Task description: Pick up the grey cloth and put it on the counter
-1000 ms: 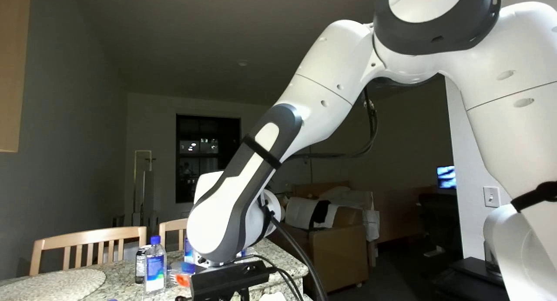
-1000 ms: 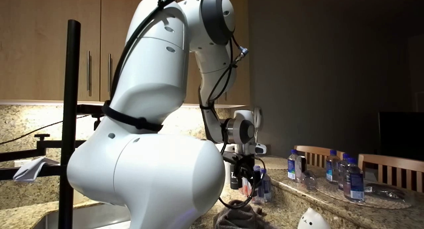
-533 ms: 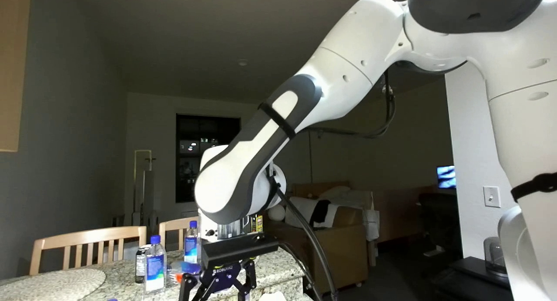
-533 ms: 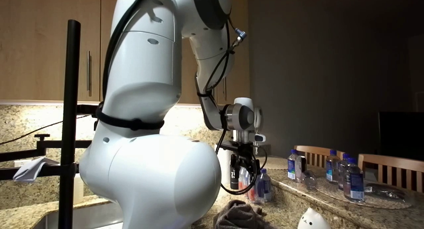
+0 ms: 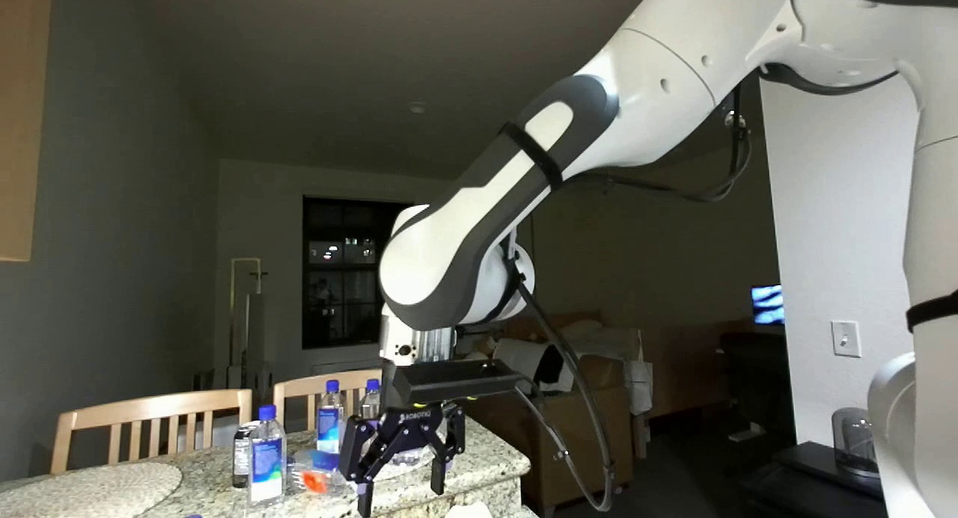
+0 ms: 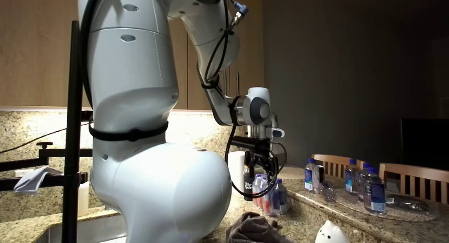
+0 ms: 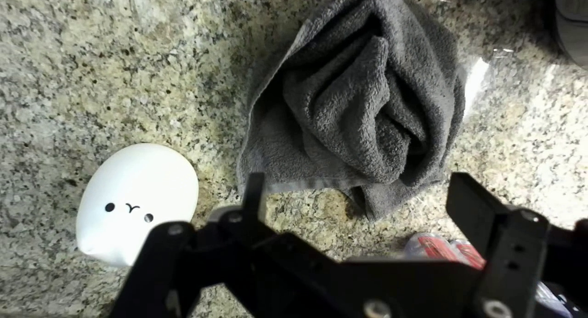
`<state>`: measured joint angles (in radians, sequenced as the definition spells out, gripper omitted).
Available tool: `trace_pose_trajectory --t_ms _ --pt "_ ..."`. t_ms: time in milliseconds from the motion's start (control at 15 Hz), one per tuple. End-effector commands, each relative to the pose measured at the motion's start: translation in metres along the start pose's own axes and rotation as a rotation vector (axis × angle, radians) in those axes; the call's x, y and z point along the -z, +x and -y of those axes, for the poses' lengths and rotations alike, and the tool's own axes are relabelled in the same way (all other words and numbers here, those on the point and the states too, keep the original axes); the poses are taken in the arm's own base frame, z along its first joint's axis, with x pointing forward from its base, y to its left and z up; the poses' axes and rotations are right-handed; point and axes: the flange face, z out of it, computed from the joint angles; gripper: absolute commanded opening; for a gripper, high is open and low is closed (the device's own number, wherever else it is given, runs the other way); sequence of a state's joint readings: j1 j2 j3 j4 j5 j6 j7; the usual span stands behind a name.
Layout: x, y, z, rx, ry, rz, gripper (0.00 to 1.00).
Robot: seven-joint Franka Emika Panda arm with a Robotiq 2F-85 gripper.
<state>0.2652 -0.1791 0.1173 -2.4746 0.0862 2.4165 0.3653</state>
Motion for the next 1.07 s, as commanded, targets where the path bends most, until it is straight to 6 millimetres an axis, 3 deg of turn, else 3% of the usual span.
trace_pose_trajectory --t_ms 0,333,400,1000 --pt "0.016 -0.018 -0.023 0.017 0.015 -0.006 1.00" --pt "0.028 -0.032 -0.043 0.023 0.015 0.010 1.00" --pt "0.022 -0.018 -0.031 0.002 0.003 0.000 1.00" --pt "0.022 -0.019 -0.030 0.006 0.000 0.001 1.00"
